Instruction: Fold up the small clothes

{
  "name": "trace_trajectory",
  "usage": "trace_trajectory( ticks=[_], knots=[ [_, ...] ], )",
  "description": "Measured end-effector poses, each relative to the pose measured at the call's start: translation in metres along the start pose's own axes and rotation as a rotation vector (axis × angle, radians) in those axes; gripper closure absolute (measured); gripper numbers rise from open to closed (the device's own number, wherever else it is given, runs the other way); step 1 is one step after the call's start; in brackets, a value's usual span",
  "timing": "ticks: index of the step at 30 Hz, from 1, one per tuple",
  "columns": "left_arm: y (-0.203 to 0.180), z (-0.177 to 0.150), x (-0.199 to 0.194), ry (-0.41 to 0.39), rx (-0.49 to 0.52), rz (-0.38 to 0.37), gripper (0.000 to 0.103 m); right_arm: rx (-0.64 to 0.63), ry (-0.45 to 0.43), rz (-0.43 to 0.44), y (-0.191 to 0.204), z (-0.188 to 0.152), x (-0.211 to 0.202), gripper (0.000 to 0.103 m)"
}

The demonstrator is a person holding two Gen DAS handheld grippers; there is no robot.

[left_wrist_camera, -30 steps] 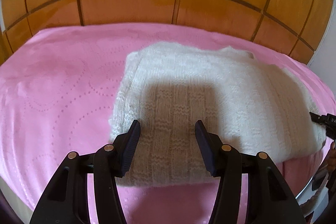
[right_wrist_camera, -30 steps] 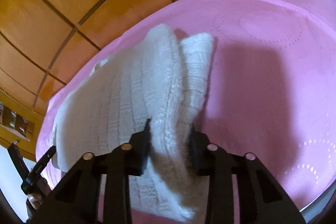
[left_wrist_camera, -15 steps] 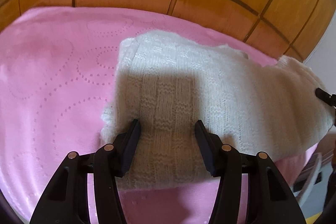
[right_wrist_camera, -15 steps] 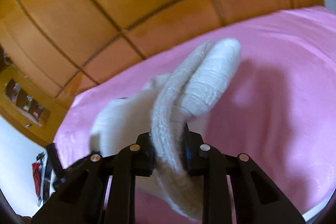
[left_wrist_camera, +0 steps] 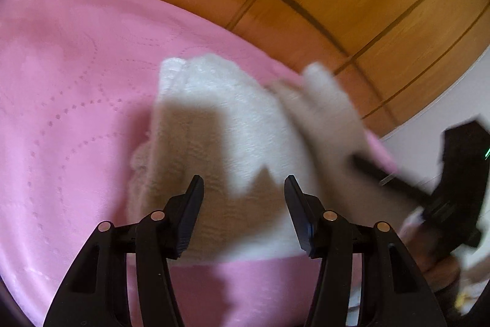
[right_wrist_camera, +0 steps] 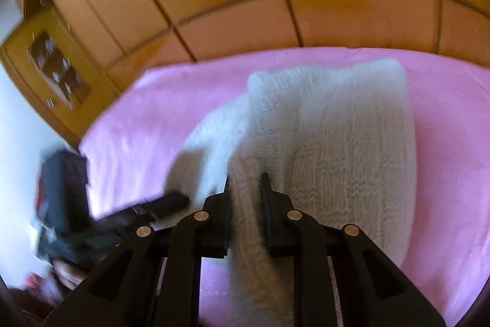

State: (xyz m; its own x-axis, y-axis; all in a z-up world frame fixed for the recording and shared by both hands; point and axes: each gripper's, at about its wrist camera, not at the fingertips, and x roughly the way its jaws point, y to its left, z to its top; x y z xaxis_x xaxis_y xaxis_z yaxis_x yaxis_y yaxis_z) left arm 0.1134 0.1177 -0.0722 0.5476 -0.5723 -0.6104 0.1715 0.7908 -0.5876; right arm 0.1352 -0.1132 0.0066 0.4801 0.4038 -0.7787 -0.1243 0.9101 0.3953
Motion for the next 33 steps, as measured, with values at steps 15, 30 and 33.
trace_trajectory(
  ticks=[15,30,33],
  knots=[
    [-0.04,0.028,0.031,0.121,-0.101,-0.246,0.031,0.061,-0.157,0.107,-0.033,-0.022,-0.061,0.049],
    [-0.072,0.022,0.07,0.232,-0.121,-0.289,0.031,0.205,-0.133,-0.05,-0.097,-0.07,-0.053,0.049],
    [-0.086,0.022,0.077,0.237,-0.093,-0.283,0.042,0.199,-0.124,-0.042,-0.095,-0.072,-0.05,0.047]
  ],
)
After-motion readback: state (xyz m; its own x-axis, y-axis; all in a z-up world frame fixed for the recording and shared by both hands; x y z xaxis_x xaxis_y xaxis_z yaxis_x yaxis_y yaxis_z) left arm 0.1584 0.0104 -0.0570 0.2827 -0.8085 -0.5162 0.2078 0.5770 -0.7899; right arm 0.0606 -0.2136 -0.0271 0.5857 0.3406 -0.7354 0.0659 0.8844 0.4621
